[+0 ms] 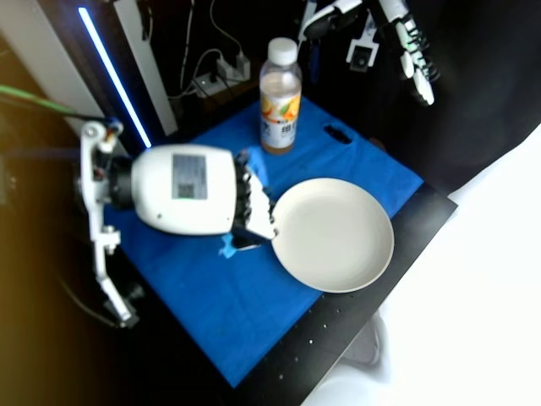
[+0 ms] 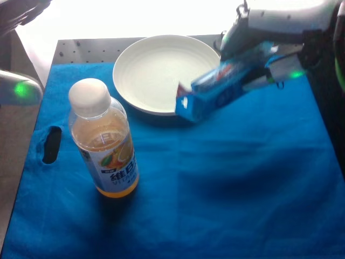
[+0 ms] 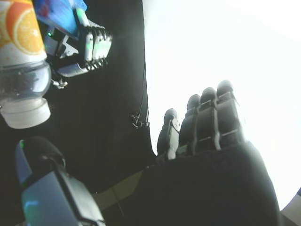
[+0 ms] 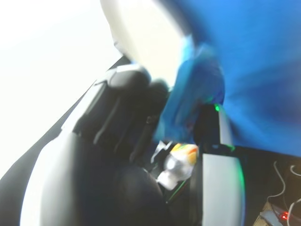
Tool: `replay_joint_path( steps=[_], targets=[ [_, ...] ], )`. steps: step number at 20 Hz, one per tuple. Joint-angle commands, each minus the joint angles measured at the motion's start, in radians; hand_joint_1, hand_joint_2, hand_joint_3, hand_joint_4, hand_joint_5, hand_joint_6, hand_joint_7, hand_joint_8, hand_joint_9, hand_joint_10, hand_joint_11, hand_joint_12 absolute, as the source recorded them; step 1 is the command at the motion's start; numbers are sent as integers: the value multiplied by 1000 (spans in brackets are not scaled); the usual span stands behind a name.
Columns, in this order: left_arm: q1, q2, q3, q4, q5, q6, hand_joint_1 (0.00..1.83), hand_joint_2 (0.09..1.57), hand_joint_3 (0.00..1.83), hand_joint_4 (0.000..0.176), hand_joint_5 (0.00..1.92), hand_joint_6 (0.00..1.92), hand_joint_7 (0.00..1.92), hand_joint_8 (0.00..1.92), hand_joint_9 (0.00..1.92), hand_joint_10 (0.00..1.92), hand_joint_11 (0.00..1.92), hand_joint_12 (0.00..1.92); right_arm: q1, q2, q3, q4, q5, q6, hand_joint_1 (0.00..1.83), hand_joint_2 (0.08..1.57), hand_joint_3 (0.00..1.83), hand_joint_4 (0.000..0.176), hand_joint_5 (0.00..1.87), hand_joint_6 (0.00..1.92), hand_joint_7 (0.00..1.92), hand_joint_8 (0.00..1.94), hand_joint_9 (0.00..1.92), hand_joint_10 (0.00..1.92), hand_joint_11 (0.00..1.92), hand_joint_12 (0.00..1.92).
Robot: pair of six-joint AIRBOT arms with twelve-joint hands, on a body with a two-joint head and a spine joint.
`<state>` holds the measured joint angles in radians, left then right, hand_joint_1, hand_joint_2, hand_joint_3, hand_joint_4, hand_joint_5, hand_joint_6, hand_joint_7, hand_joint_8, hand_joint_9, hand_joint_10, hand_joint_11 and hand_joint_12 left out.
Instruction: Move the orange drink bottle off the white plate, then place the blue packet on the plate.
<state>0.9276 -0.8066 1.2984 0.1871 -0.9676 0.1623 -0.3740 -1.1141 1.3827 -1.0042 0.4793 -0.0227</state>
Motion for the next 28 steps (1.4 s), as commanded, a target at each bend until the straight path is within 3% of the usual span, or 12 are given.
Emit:
replay_joint_path(
  steps=[1, 5, 7, 10, 14, 16, 17, 20, 21, 23, 26, 28],
  targets=[
    [-6, -3, 5, -49, -107, -5, 513, 583, 9, 176, 0, 0, 0, 0, 0, 0, 0, 0, 30, -2, 8, 44, 65, 0, 1251, 1121, 0, 0, 1065, 585, 936, 1355, 876, 1689, 820, 1907],
    [-6, -9, 9, -49, -105, -5, 521, 591, 7, 176, 0, 0, 0, 0, 0, 0, 0, 0, 85, -34, 49, 44, 64, 0, 1245, 1127, 2, 0, 1087, 550, 850, 1456, 766, 1882, 754, 1921],
    [-6, -10, 9, -49, -105, -5, 560, 594, 6, 176, 0, 0, 0, 0, 0, 0, 0, 0, 103, -49, 67, 47, 63, 0, 1276, 1080, 0, 0, 1218, 331, 997, 1200, 828, 1365, 660, 1704],
    [-7, -18, 13, -43, -102, -5, 564, 596, 5, 176, 0, 0, 0, 0, 0, 0, 0, 0, 110, -97, 115, 74, 59, 0, 1287, 1056, 0, 0, 1171, 419, 1121, 989, 933, 1224, 753, 1576],
    [-13, -18, 13, -42, -106, -5, 536, 613, 11, 176, 0, 0, 0, 0, 0, 0, 0, 0, 110, -161, 174, 99, 38, 1, 1275, 1038, 0, 0, 1182, 487, 1173, 832, 1129, 561, 790, 1250],
    [-14, -18, 13, -42, -114, -5, 487, 659, 26, 176, 0, 0, 0, 0, 0, 0, 0, 0, 110, -189, 201, 117, 35, 1, 1289, 1039, 2, 0, 1259, 275, 1132, 961, 1025, 951, 750, 1556],
    [-18, -20, 13, -42, -116, -5, 506, 686, 12, 176, 0, 0, 0, 0, 0, 0, 0, 0, 109, -203, 213, 124, 32, 1, 1219, 1025, 0, 0, 1224, 499, 1064, 1159, 1010, 1457, 883, 1795],
    [-26, -28, 13, -36, -121, -5, 477, 713, 12, 176, 0, 0, 0, 0, 0, 0, 0, 0, 101, -243, 245, 139, 17, 1, 1193, 1050, 2, 0, 1128, 714, 1001, 1179, 935, 1603, 871, 1836],
    [-27, -29, 13, -36, -122, -5, 458, 722, 14, 176, 0, 0, 0, 0, 0, 0, 2, 1, 96, -251, 252, 142, 15, 1, 1190, 1058, 1, 0, 1106, 752, 905, 1433, 875, 1798, 891, 1904],
    [-31, -31, 13, -33, -123, -6, 464, 747, 18, 176, 0, 0, 0, 0, 0, 0, 0, 0, 78, -272, 270, 159, 10, 1, 1184, 1064, 0, 0, 1092, 775, 888, 1268, 833, 1661, 834, 1916],
    [-33, -32, 13, -32, -127, -7, 461, 764, 19, 176, 0, 0, 0, 0, 0, 0, 0, 0, 60, -293, 286, 167, -2, 1, 1251, 1070, 1, 0, 1104, 652, 1076, 960, 1009, 557, 754, 1158],
    [-34, -35, 12, -32, -130, -7, 465, 736, 1, 176, 0, 0, 0, 0, 0, 0, 0, 0, 50, -307, 296, 168, -15, 1, 1278, 1067, 4, 0, 1184, 408, 1055, 1082, 1041, 709, 766, 1407]
  ],
)
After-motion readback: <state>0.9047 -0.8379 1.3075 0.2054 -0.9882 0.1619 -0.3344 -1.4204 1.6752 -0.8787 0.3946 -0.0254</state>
